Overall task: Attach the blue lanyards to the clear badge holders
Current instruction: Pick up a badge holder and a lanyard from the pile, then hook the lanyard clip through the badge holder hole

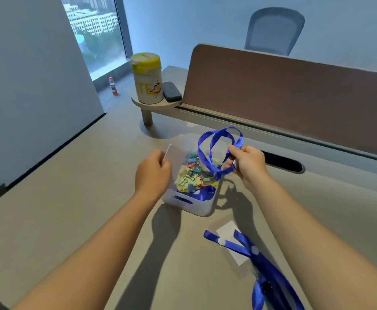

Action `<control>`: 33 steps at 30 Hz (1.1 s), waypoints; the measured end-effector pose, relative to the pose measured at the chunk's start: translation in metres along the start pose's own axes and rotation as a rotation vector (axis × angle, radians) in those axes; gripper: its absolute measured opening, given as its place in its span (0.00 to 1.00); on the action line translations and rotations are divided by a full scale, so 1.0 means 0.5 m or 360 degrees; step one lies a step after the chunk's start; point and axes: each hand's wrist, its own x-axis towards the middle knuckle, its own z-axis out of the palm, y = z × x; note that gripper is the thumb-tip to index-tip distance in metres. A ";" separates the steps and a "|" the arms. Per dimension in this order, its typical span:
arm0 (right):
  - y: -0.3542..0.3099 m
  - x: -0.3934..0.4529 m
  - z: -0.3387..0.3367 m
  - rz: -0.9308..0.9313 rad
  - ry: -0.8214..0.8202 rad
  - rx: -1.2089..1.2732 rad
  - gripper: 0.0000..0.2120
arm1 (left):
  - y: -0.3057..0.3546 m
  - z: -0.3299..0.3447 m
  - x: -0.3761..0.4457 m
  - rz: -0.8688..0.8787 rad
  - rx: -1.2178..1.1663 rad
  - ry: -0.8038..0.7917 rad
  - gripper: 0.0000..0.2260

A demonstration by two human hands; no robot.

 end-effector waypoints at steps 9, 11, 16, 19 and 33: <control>0.094 0.048 0.127 -0.0234 -0.0157 -0.1667 0.06 | -0.077 -0.033 0.085 0.0060 -0.0031 -0.0065 0.08; 0.101 0.044 0.127 -0.0242 -0.0310 -0.1958 0.07 | -0.081 -0.029 0.092 0.0100 -0.0023 -0.0096 0.09; 0.067 0.018 0.091 -0.0424 -0.0439 -0.2003 0.18 | -0.060 0.000 0.088 0.0261 -0.0018 -0.0201 0.09; 0.047 -0.013 0.025 -0.0441 -0.0283 -0.1872 0.16 | -0.018 0.028 0.063 0.0417 0.0005 -0.0277 0.10; 0.187 -0.227 -0.497 0.0232 0.0159 -0.1598 0.12 | 0.171 0.291 -0.279 0.1128 0.0365 -0.0878 0.13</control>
